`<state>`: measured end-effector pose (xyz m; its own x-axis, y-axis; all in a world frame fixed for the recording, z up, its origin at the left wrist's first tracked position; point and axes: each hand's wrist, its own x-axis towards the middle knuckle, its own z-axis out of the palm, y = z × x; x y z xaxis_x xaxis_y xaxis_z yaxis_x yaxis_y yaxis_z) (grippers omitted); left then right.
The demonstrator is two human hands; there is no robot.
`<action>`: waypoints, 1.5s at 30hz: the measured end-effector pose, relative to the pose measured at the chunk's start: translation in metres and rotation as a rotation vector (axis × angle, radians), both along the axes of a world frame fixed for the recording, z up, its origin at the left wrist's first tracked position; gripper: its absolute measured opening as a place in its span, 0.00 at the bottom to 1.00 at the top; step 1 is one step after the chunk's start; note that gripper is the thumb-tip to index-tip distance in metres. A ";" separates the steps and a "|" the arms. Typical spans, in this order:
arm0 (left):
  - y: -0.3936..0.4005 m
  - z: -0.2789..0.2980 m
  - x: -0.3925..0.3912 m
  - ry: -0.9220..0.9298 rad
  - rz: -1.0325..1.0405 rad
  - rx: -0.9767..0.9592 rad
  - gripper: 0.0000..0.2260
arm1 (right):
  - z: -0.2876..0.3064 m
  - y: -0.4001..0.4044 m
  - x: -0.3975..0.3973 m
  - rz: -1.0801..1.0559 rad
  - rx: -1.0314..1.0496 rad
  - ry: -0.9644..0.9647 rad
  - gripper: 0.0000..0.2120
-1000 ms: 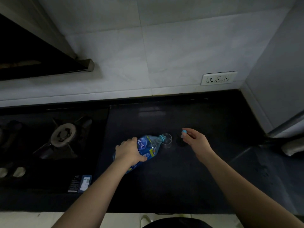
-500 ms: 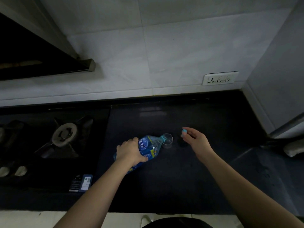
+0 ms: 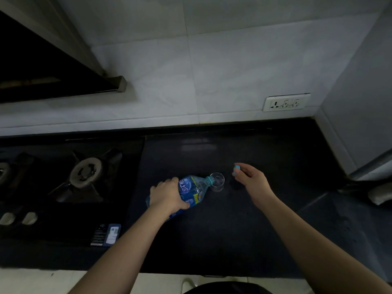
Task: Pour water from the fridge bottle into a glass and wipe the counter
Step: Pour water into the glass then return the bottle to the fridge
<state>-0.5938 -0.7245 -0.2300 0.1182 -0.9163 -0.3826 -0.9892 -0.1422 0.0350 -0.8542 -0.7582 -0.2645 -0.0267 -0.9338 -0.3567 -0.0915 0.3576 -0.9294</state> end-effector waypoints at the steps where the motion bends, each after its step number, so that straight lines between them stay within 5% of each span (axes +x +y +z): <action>1: 0.000 0.000 0.001 0.001 0.000 -0.002 0.34 | 0.000 0.000 0.000 -0.001 -0.006 -0.015 0.11; 45: -0.001 0.001 0.002 0.042 0.000 -0.007 0.33 | -0.001 0.002 0.002 -0.005 0.009 0.012 0.10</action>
<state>-0.5917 -0.7257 -0.2287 0.1018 -0.9192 -0.3803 -0.9869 -0.1414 0.0777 -0.8522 -0.7564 -0.2655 -0.0355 -0.9306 -0.3643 -0.1005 0.3660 -0.9252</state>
